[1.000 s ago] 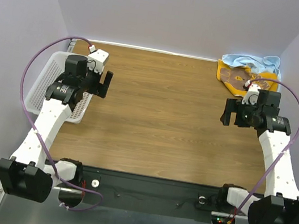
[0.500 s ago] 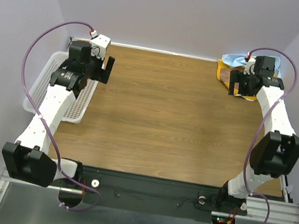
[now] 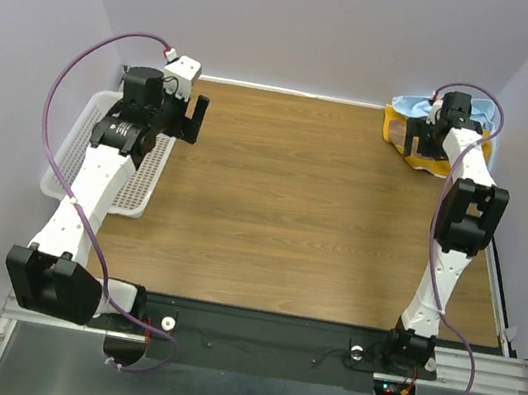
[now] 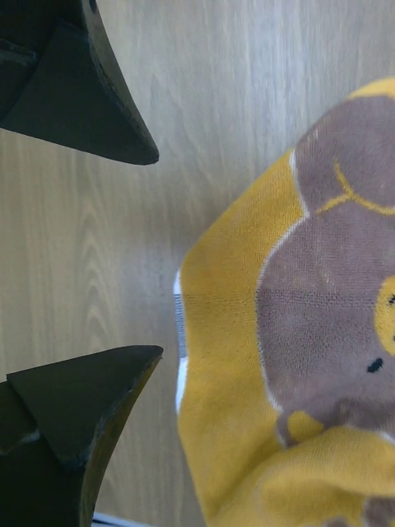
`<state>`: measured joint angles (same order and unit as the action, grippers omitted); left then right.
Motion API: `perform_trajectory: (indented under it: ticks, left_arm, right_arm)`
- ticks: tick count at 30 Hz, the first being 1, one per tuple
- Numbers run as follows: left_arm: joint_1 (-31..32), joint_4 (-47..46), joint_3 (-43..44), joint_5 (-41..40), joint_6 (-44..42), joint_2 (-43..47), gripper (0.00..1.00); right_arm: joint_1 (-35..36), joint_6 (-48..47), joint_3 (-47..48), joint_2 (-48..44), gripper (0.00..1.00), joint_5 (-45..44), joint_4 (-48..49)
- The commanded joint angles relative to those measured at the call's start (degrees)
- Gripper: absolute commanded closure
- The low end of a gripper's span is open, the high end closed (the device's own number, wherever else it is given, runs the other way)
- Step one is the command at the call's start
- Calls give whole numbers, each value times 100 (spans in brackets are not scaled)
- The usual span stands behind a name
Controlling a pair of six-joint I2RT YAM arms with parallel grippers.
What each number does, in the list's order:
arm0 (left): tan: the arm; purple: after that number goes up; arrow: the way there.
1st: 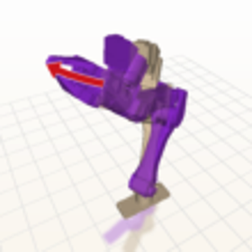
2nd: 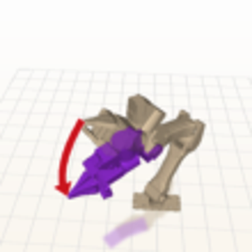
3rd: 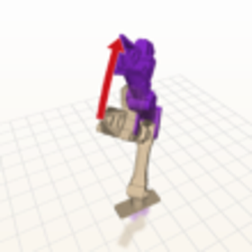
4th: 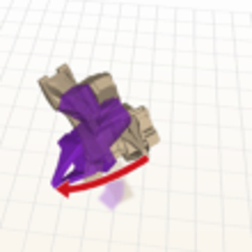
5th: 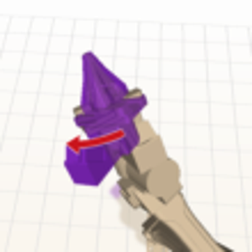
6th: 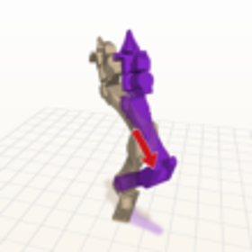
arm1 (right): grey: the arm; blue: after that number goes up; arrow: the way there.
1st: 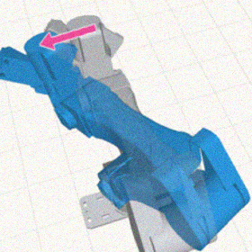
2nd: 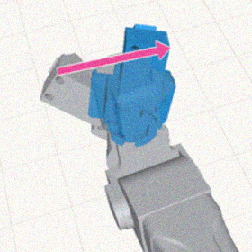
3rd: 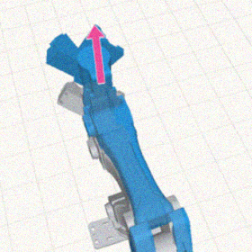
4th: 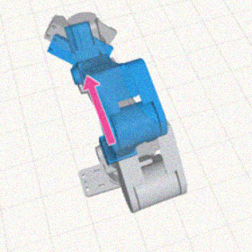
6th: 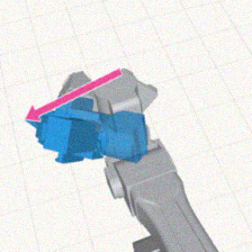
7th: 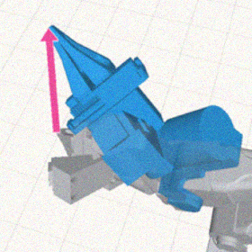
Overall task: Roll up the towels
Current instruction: Grab a towel with the right arm, then move the towel to the center of the board
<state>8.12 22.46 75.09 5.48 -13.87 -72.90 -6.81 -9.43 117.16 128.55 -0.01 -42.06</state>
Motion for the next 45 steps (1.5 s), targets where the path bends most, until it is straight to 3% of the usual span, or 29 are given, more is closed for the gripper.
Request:
perform_trajectory:
  ticks: [1, 7, 9, 13, 14, 15, 16, 17, 18, 23, 29, 33, 37, 41, 45]
  left_arm:
    - [23, -216, 173, 121, -28, 31, 1]
    - [23, -216, 41, 77, -46, 66, 1]
    - [23, -198, 58, 94, -54, 83, 1]
    - [23, -119, 94, 112, -37, 83, 1]
    - [23, -110, 102, 94, -37, 92, 1]
    - [23, -119, 102, 85, -28, 101, 1]
    - [23, -110, 111, 77, 7, 110, 1]
    - [23, -101, 120, 94, 42, 118, 1]
    - [23, -93, 129, 111, 68, 127, 1]
    - [23, -14, 269, 252, 165, 162, 1]
    - [23, 109, 524, 454, 86, 145, 1]
    - [23, 188, 682, 761, -72, 110, 1]
    - [23, 311, 761, 1121, -239, 13, 1]
    - [23, 435, 797, 1508, -248, -162, 1]
    - [23, 461, 744, 1728, -283, -259, 1]
  right_arm:
    - [-57, 12, 534, 310, 8, 229, 93]
    - [-57, 64, 755, 767, 18, 177, 137]
    - [-57, 73, 773, 926, 28, 142, 146]
    - [-58, 73, 545, 944, 36, 317, 155]
    - [-57, 73, 388, 865, 46, 413, 146]
    - [-57, 47, 299, 821, 46, 414, 146]
    - [-57, 3, 229, 768, 66, 501, 146]
    - [-57, 3, 167, 698, 78, 519, 137]
    - [-57, -15, 71, 619, 99, 528, 137]
    - [-57, -129, -527, -539, 99, 721, 128]
    - [-57, 11, -993, -2050, 99, 1950, -100]
    - [13, 64, -1344, -2579, 100, 3031, -451]
    - [529, 12, -2214, -2976, 99, 3753, -478]
    - [1408, -111, -3371, -3116, 99, 3876, -330]
    - [1866, 11, -3920, -3231, 99, 4061, 100]
